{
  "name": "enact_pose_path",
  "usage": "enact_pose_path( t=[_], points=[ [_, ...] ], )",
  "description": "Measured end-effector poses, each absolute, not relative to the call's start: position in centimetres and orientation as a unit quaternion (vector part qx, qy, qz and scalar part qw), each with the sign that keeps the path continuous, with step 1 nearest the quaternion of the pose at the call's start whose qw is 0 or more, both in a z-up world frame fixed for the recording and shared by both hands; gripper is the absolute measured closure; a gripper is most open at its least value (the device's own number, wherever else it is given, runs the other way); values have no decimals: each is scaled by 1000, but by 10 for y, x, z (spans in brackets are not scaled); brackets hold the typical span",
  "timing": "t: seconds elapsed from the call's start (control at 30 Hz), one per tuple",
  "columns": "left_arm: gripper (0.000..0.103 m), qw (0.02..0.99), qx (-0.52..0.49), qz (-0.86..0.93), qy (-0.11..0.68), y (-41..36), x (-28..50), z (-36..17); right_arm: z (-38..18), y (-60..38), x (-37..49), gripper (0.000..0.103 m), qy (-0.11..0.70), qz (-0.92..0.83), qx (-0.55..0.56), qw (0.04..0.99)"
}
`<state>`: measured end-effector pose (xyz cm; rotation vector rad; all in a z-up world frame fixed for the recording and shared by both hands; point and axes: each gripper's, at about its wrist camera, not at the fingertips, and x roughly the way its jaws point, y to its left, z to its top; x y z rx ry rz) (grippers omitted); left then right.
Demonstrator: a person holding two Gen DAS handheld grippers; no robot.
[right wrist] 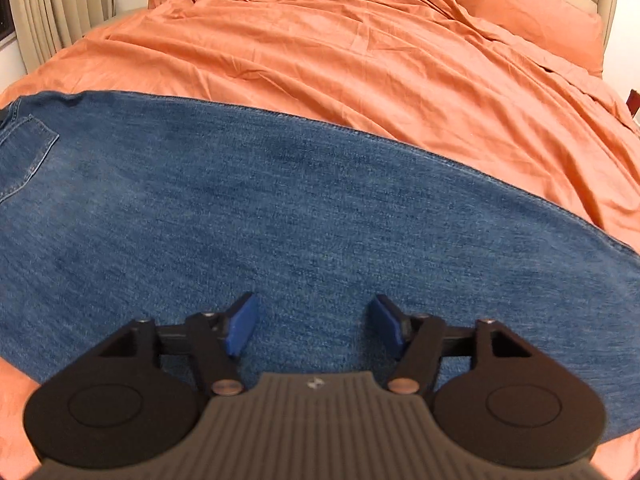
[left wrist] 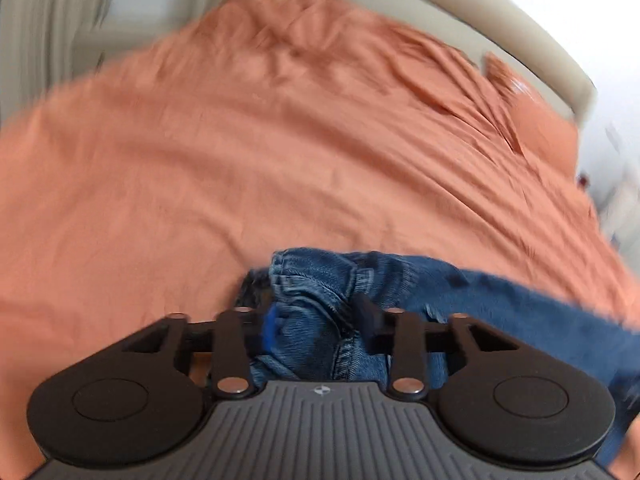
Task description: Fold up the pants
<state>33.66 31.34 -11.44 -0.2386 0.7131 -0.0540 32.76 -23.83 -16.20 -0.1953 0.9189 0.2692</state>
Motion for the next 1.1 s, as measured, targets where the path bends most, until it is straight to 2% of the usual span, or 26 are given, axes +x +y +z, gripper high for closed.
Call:
enact_pose_path(
  t=[0.1,0.13,0.3,0.47,0.5,0.57,0.63,0.77,0.83,0.97,1.1],
  points=[
    [90,944,-39,-26,326,285,320,-101,-164,-236,333,39,445,134,-101,879],
    [91,948,-19,-17,318,277,315,-96,-164,-235,334,39,446,135,-105,879],
    [92,958,4,21,286,272,318,-61,-162,-233,333,39,448,133,-114,876],
    [91,932,12,53,358,284,356,-81,-163,-236,327,38,447,126,-105,879],
    [89,928,3,55,369,287,358,-88,-164,-237,326,38,447,124,-99,880],
    [76,923,-32,61,380,297,358,-94,-165,-239,324,38,446,120,-90,883],
    [51,924,-78,77,367,310,347,-88,-165,-239,323,38,444,117,-88,884],
    [40,920,-140,100,352,324,314,-63,-164,-238,319,38,439,110,-86,888],
    [30,914,-187,106,345,328,291,-57,-162,-239,314,38,429,99,-77,895],
    [29,883,-288,132,346,336,253,-66,-153,-238,293,39,401,101,-40,910],
    [25,823,-441,124,335,348,226,-112,-148,-232,270,39,383,121,9,916]
  ],
)
